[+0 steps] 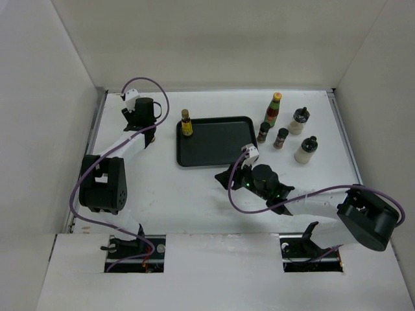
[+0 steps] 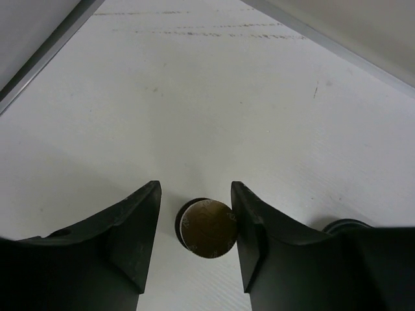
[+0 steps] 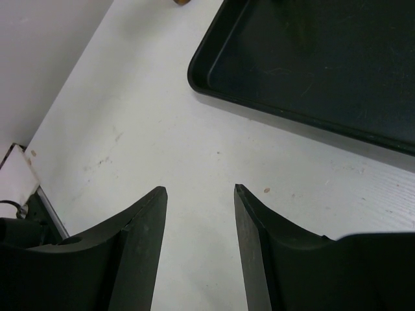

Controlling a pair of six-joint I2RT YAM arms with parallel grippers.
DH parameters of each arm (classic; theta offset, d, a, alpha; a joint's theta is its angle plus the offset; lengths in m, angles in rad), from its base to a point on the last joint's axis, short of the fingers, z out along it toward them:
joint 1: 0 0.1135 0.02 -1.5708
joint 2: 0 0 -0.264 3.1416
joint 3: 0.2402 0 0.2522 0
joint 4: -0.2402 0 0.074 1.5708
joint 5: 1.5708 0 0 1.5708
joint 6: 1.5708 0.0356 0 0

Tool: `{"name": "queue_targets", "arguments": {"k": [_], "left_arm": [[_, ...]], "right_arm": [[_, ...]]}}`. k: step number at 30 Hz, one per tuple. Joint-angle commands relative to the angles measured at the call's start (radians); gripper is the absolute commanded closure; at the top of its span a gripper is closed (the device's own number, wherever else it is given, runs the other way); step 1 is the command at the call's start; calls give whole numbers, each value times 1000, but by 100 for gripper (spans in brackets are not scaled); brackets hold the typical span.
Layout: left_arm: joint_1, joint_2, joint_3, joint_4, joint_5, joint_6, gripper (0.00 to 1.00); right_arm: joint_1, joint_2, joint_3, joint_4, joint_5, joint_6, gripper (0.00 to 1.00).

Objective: Organize the condiment bottles

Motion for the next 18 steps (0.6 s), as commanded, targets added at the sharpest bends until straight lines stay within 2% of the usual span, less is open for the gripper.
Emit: {"name": "queue_targets", "arguments": {"k": [1, 5, 8, 10, 18], "left_arm": [[8, 6, 38, 25, 8, 11, 59], [8, -3, 20, 26, 17, 2, 63], [8, -42, -1, 34, 8, 1, 75], [5, -87, -20, 48, 0, -1, 80], [-104, -352, -26, 49, -55, 30, 82]], "right_arm": [[-17, 14, 20, 65, -17, 14, 48], [-17, 0, 15, 67, -8, 7, 47], [-22, 11, 17, 64, -17, 14, 47], [-20, -1, 18, 65, -7, 4, 47], [-23, -6, 8, 70, -1, 10, 44]]}}
